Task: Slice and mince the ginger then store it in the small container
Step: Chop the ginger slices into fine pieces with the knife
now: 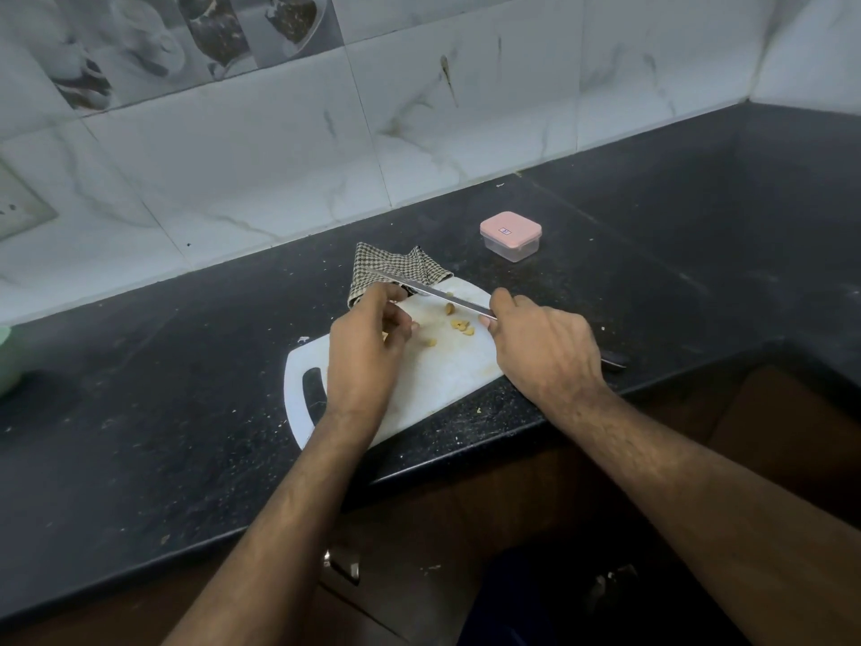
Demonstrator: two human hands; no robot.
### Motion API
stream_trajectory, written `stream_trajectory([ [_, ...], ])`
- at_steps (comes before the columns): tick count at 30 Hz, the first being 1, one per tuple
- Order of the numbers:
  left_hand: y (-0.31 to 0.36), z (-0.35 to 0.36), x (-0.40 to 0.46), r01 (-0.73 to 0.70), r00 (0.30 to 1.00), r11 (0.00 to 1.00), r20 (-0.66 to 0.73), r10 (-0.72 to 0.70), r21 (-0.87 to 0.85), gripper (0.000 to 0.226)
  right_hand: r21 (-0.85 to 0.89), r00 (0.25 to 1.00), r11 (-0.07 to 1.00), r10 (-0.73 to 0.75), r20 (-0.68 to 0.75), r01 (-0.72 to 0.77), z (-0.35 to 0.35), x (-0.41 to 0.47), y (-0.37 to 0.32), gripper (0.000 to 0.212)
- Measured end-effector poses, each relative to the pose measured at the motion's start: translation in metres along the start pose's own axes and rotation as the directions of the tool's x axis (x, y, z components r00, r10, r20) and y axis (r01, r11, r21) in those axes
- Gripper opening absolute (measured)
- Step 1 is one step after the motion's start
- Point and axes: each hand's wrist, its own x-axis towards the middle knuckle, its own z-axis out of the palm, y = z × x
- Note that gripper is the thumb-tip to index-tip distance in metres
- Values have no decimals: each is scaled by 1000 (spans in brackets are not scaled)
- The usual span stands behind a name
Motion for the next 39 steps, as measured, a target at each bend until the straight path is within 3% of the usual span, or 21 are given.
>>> stream_trajectory([
  [5, 6, -5, -15, 181, 982, 970, 91, -168, -165, 17, -2, 1000, 1000, -1, 9, 1, 0, -1, 1, 20],
  [10, 0, -9, -25, 114, 990, 993, 90, -111, -21, 14, -11, 1000, 1000, -11, 15, 11, -1, -2, -2, 20],
  [15, -12, -7, -36, -66, 973, 993, 228, 42, 100, 20, -10, 1000, 1000, -11, 20, 11, -2, -2, 0, 20],
  [18, -18, -2, -39, 7, 984, 990, 176, -33, 143, 33, -5, 999, 1000, -24, 21, 24, -2, -3, 1, 20],
  [22, -13, 3, -38, 32, 966, 949, 235, -110, 313, 29, -1, 999, 999, -41, 18, 41, -4, -8, -1, 22],
  [27, -10, -4, -37, 82, 975, 965, 180, -130, 251, 17, 26, 996, 996, -84, 27, 83, -20, -15, -10, 22],
  [32, -12, -6, -37, 85, 980, 968, 154, -123, 235, 18, 31, 991, 998, -65, 121, 61, -39, -35, -30, 27],
  [39, -14, -10, -39, 147, 977, 969, 122, -174, 200, 22, 181, 912, 982, -28, 410, -51, -73, -48, -42, 16],
])
